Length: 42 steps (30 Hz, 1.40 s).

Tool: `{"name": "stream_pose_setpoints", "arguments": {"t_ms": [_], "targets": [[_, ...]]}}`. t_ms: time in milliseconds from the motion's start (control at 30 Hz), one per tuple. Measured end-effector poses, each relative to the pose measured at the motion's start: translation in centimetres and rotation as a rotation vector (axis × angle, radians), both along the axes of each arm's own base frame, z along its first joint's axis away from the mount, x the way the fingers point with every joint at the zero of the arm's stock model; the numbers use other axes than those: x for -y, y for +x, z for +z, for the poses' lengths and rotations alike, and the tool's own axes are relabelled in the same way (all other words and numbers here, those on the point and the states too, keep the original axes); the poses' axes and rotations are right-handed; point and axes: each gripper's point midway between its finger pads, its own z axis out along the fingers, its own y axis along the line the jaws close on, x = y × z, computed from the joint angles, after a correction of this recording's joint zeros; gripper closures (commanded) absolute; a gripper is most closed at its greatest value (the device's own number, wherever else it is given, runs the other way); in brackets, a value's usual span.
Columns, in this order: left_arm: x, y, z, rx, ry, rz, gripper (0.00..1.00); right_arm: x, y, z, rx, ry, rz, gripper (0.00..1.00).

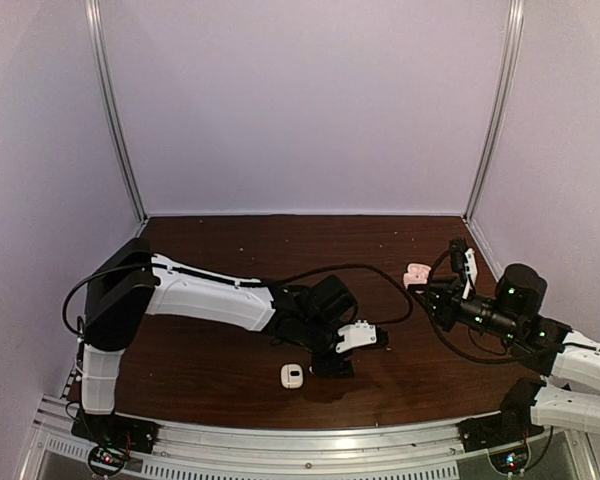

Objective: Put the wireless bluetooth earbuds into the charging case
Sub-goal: Adjust the left earbud at the center of the board.

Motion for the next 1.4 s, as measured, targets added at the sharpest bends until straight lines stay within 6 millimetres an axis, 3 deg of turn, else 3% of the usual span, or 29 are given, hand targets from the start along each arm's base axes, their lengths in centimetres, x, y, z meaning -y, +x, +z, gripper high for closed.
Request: {"name": "stream_pose_setpoints", "arguments": {"t_ms": [200, 433, 800, 1267, 1400], "targets": [[-0.7, -0.5, -2.7, -0.032, 0.066, -0.008, 0.54, 0.2, 0.0, 0.3, 0.009, 0.005, -0.007, 1.0], [-1.1, -1.7, -2.9, -0.056, 0.095, -0.062, 0.58, 0.2, 0.0, 0.3, 0.01, 0.005, -0.011, 1.0], [-2.7, -5.7, -3.0, -0.053, 0.146, -0.19, 0.63, 0.2, 0.0, 0.4, 0.011, 0.006, -0.012, 1.0], [-7.8, -6.1, -2.8, -0.073, 0.197, -0.102, 0.6, 0.4, 0.1, 0.4, 0.008, 0.003, -0.019, 1.0], [-7.5, -4.7, -1.1, -0.092, 0.153, 0.048, 0.59, 0.4, 0.2, 0.4, 0.006, 0.001, -0.025, 1.0]]}}
